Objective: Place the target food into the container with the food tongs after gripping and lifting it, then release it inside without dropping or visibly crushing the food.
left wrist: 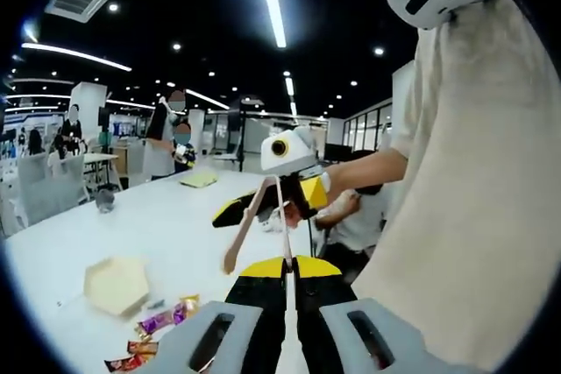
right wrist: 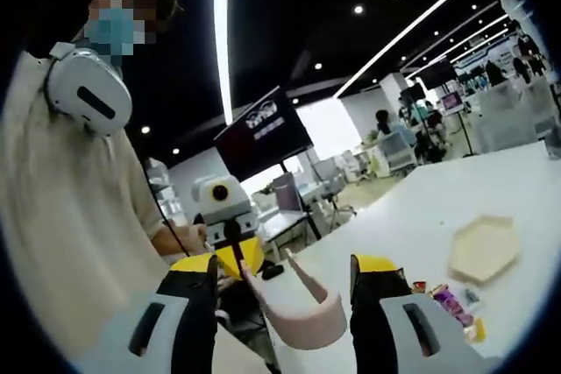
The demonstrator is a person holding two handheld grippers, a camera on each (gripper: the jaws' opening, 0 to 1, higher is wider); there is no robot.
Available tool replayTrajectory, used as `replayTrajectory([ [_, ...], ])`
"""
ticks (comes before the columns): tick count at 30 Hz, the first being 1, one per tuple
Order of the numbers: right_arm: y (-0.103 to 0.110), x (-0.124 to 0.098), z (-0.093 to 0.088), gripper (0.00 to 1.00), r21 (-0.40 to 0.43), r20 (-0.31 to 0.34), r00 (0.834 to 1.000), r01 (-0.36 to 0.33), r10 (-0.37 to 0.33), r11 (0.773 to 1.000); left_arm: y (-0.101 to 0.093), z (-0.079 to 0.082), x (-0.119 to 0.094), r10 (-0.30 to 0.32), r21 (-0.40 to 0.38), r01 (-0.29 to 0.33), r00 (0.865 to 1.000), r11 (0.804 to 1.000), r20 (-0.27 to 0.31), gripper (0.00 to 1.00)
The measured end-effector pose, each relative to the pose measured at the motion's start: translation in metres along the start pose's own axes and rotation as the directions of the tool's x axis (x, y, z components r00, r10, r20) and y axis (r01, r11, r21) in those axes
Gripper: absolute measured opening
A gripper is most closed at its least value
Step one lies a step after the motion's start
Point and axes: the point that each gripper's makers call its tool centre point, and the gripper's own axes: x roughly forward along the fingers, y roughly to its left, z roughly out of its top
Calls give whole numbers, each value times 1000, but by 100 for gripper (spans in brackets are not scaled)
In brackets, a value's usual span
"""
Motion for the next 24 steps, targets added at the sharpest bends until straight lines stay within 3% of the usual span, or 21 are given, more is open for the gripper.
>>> replayTrajectory([
  [17, 12, 15, -3, 57, 31, -13, 997, -75, 76, 997, -5, 6, 7, -37, -13, 37, 999, 999, 27, 0],
  [19, 14, 16, -2, 53, 34, -10, 996, -83, 84, 996, -5, 6, 8, -38, -13, 38, 999, 999, 28, 0],
  [22, 19, 14, -6, 36, 32, -40, 993, -112, 113, 993, -5, 7, 9, -38, -16, 39, 999, 999, 32, 0],
  [24, 17, 14, -6, 35, 22, -38, 994, -105, 106, 994, -5, 7, 9, -38, -18, 39, 999, 999, 34, 0],
])
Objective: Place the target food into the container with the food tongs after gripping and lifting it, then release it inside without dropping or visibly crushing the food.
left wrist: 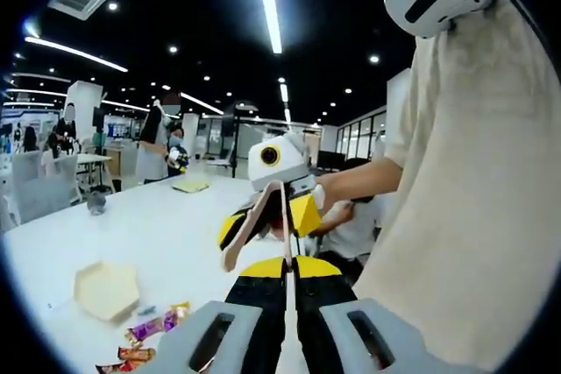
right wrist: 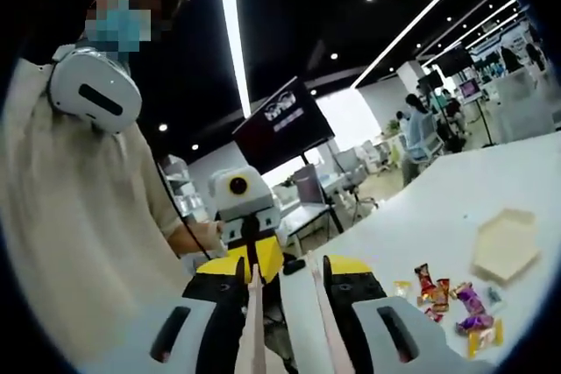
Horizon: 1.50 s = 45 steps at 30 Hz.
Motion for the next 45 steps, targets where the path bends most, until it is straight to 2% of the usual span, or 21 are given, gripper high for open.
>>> replayTrajectory([
  [11, -1, -1, 1, 31, -34, -7, 1000, 14, -14, 999, -1, 1, 1, -6, -21, 6, 1000, 1000, 16, 0],
  [21, 9, -1, -8, 32, -81, -63, 998, -30, 25, 996, -6, 1, -1, -27, -74, 31, 998, 997, 48, 0],
  [30, 7, -1, -9, 29, -126, -84, 996, -18, 7, 992, -8, 1, -1, -34, -81, 37, 998, 996, 46, 0],
  [45, 9, -2, -11, 27, -80, -94, 995, 4, -12, 997, -10, 1, 0, -32, -133, 42, 997, 990, 75, 0],
])
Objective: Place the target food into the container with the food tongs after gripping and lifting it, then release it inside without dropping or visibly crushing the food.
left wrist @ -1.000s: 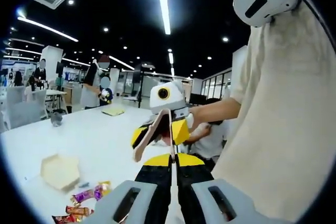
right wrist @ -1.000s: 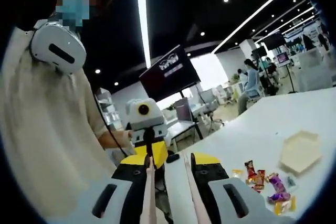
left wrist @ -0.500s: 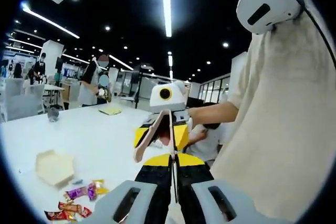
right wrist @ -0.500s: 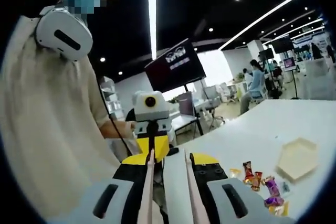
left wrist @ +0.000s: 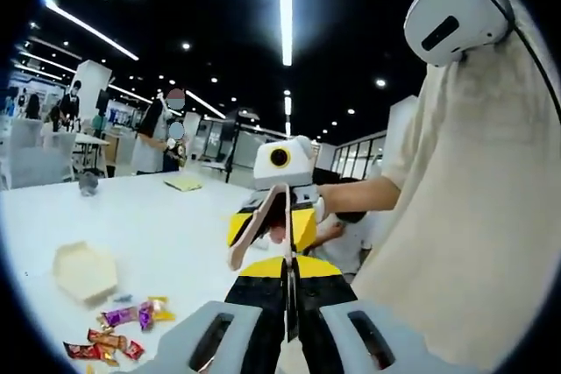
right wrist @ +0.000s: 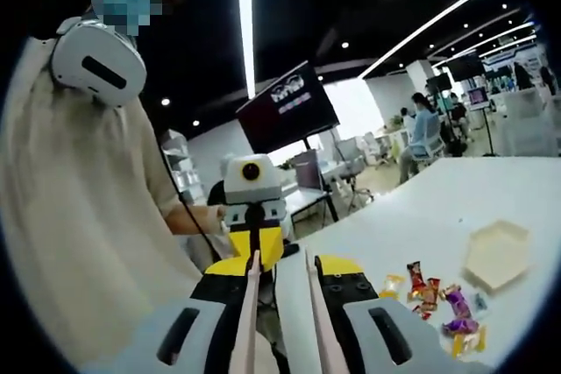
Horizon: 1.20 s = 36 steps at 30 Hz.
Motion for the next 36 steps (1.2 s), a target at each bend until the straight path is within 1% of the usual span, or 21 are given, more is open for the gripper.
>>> replayTrajectory([
  [9, 3, -1, 2, 28, 21, 27, 1000, -3, 3, 1000, -3, 4, -1, -2, -40, 4, 999, 999, 49, 0],
  [15, 5, 0, 3, 27, 29, 30, 999, -14, 13, 999, -5, 4, -2, 1, -59, 3, 998, 998, 70, 0],
  [20, 6, 3, -3, 25, -3, -5, 1000, -9, 9, 1000, -3, -2, -3, 16, -66, -13, 999, 998, 50, 0],
  [25, 1, 3, -6, 25, 8, -9, 1000, 10, -10, 1000, 2, -5, -4, 49, -62, -46, 998, 997, 44, 1],
  [30, -5, 5, -11, 25, 4, -15, 999, 33, -33, 999, 8, -11, -8, 94, -52, -93, 995, 994, 13, 2],
  [32, -8, 5, -12, 25, 0, -7, 999, 46, -46, 999, 11, -14, -13, 115, -52, -115, 993, 992, -3, 1],
  [34, -13, 3, -12, 25, 5, 0, 998, 70, -70, 998, 17, -17, -20, 153, -52, -153, 988, 987, -11, 0],
  [36, -20, 0, -17, 25, 5, -14, 995, 103, -103, 995, 23, -18, -28, 184, -56, -185, 983, 981, -10, 0],
])
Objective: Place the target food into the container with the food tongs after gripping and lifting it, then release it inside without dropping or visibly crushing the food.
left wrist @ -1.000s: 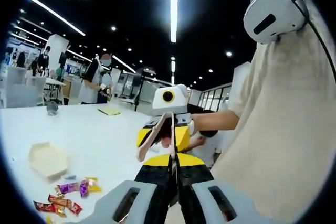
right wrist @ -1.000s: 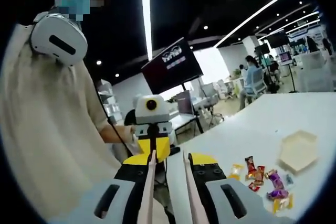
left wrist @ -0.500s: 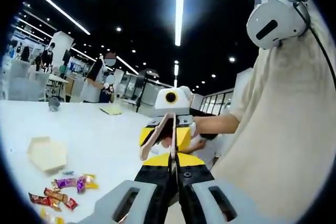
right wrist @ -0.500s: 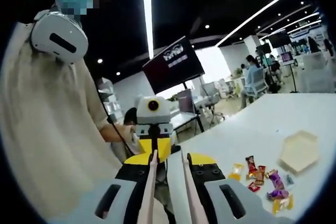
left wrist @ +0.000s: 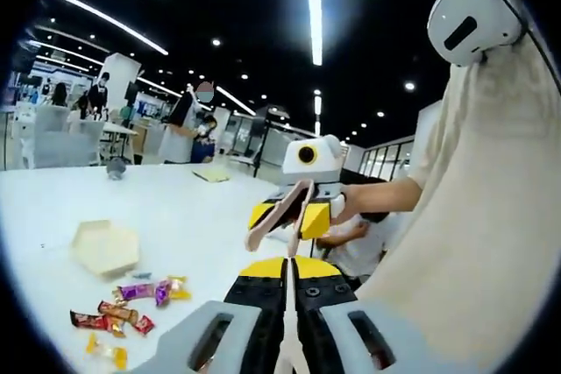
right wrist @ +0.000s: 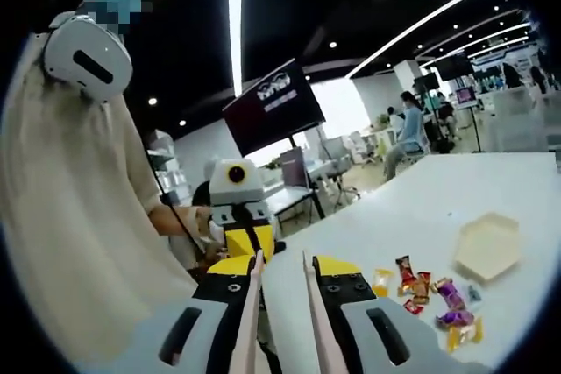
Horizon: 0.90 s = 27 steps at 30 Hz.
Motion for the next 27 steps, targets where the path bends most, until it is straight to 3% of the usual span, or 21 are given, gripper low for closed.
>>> replayTrajectory([
  [4, -10, -1, -11, 26, -12, -36, 999, 41, -41, 999, 10, 1, -9, 53, 1, -53, 999, 999, 9, 0],
  [9, -19, 1, -23, 25, -42, -80, 993, 85, -88, 995, 27, -8, -15, 167, 87, -164, 985, 983, -34, 0],
  [16, -30, 2, -34, 25, -62, -119, 984, 124, -130, 990, 32, -24, -16, 223, 135, -209, 970, 969, -100, 8],
  [27, -58, -7, -56, 25, -127, -202, 956, 190, -213, 974, 36, -25, -22, 269, 121, -259, 960, 958, -78, 13],
])
